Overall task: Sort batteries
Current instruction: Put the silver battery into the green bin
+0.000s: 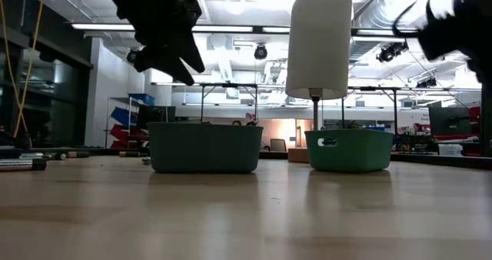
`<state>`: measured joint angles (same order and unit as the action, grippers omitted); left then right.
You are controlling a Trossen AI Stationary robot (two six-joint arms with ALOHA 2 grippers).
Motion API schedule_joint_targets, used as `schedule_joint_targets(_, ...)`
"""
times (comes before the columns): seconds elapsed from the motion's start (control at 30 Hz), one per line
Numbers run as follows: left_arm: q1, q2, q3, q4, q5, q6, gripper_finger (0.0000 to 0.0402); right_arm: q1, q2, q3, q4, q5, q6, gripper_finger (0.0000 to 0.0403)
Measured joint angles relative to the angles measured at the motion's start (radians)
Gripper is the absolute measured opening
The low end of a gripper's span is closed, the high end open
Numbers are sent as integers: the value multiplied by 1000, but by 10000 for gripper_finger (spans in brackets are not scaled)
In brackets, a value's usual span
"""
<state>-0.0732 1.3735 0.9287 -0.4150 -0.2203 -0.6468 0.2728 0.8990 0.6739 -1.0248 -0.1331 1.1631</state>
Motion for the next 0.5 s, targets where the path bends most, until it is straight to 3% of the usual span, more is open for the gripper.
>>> schedule_joint_targets(0.23, 34, -1, 0, 60, 26, 54, 186, 34, 120, -2, -102, 95, 142, 0)
schedule_joint_targets(0.5, 40, -1, 0, 64, 37, 56, 186, 17, 314, -2, -103, 79, 121, 1)
